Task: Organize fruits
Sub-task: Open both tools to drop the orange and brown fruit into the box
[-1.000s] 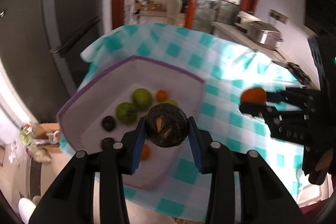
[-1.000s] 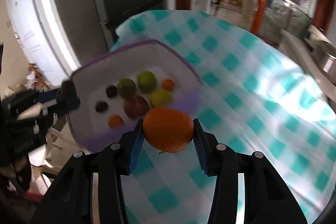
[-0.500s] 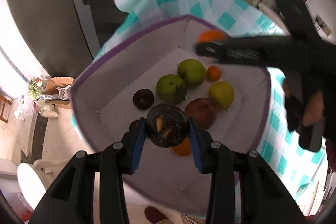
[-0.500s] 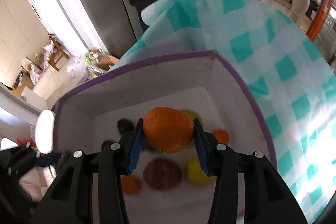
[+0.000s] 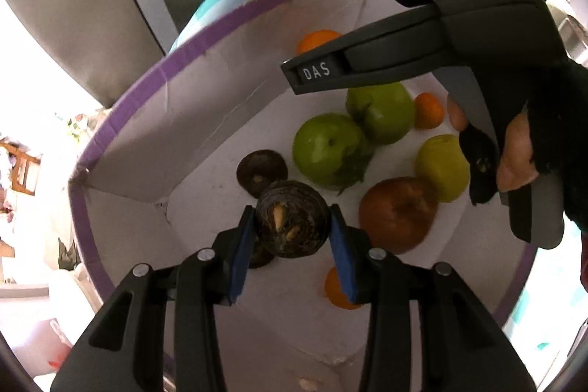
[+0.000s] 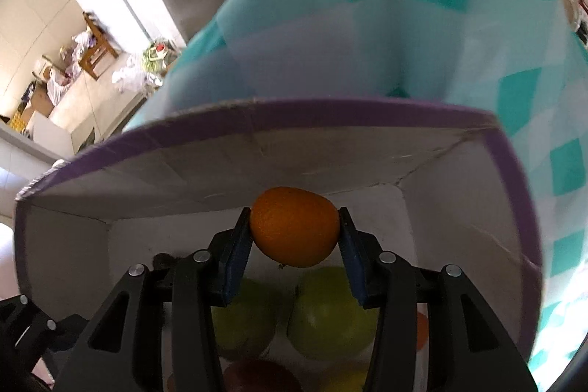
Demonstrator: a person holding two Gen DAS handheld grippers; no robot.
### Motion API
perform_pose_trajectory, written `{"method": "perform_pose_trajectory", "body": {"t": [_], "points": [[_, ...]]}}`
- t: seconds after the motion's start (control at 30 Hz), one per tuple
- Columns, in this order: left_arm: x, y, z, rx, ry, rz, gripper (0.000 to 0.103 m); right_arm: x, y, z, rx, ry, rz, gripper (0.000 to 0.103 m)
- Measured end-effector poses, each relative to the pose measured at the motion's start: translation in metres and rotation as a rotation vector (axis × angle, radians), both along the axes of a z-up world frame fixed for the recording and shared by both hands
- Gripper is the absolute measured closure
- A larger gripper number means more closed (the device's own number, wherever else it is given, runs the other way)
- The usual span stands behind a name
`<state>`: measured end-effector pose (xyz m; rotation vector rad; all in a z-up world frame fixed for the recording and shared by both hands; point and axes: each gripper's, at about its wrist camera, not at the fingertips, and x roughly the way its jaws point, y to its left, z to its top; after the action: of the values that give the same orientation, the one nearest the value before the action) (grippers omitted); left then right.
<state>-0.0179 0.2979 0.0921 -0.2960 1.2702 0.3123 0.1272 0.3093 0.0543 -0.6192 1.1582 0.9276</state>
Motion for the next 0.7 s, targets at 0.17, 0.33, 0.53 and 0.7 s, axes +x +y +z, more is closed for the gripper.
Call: {"method": "perform_pose_trajectory", "body": {"t": [0.17,0.33,0.53,0.7], "points": [[0.001,0.001,-0.010,0.013,0.032,0.012,0.063,0.000,0.003,-0.018,0.000,0.019,0.007,0.057],[0.003,0.001,-0.014,0.015,0.050,0.024,0.062,0.001,0.004,-0.035,-0.019,0.027,0.004,0.057],[0.005,-0.002,-0.012,0.038,0.058,0.026,0.055,0.008,-0.004,-0.020,0.056,0.042,-0.059,0.040],[0.003,-0.006,-0.002,0.068,0.019,0.019,0.032,0.002,-0.019,0.010,0.102,0.024,-0.089,0.030]]}}
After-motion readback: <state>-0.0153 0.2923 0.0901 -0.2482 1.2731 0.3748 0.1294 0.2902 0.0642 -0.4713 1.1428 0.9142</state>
